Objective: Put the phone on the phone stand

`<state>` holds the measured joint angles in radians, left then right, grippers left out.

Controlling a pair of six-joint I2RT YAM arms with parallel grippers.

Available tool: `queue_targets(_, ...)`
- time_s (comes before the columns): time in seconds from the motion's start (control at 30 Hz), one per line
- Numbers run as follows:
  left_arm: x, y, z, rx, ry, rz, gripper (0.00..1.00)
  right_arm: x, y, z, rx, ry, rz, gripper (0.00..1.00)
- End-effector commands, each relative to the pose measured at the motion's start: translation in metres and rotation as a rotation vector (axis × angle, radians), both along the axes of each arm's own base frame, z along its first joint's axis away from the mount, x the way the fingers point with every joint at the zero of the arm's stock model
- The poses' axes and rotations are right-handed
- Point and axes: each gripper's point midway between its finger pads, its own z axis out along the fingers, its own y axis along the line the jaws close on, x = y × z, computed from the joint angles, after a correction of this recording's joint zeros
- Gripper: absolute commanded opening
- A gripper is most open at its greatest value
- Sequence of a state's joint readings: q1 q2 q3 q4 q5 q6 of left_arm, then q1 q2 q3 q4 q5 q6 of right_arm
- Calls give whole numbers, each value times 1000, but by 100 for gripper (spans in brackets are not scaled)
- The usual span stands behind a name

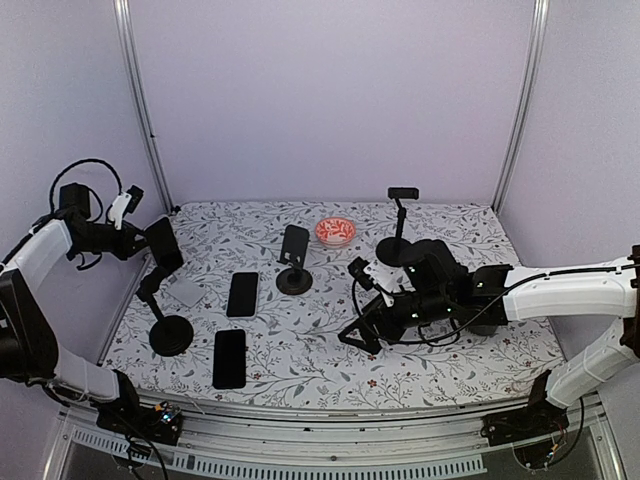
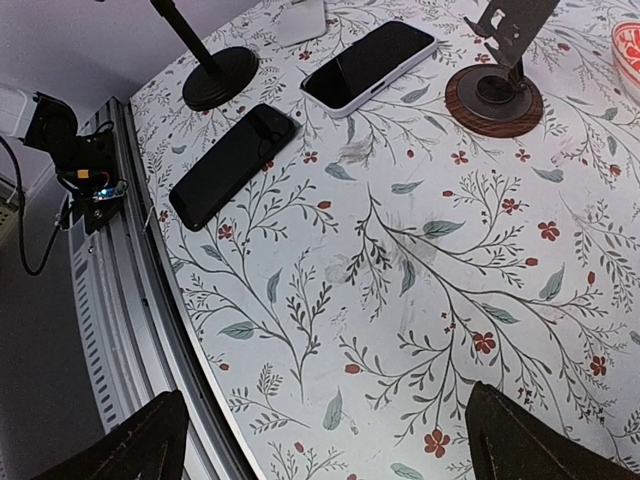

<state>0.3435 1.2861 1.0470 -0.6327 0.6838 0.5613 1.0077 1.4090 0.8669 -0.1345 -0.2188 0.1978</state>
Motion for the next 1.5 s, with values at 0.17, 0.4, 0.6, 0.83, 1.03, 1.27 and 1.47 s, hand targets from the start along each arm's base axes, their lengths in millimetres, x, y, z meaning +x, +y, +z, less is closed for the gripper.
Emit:
queue_targets(0.17, 16, 25, 2, 45, -18, 120, 18, 4, 6, 8, 12, -13, 7, 99)
queue_targets(0.4, 18, 27, 1, 37, -20, 140, 27, 6, 7, 7, 9, -13, 7, 99)
queue_targets(0.6, 17, 29, -2, 42, -16, 151, 38, 6, 10, 5, 7, -7, 15, 99)
queue_targets(0.83, 18, 32, -1, 53, -21, 165, 41, 5, 12, 3, 6, 2, 19, 99)
queue_targets(1.03, 17, 33, -2, 55, -18, 176, 46, 4, 12, 3, 6, 5, 21, 99)
queue_targets(1.27, 17, 33, -1, 51, -19, 184, 62, 3, 10, 1, 3, 9, 20, 99)
queue_targets(1.47, 19, 39, -1, 64, -22, 215, 86, 3, 10, 1, 4, 11, 20, 99)
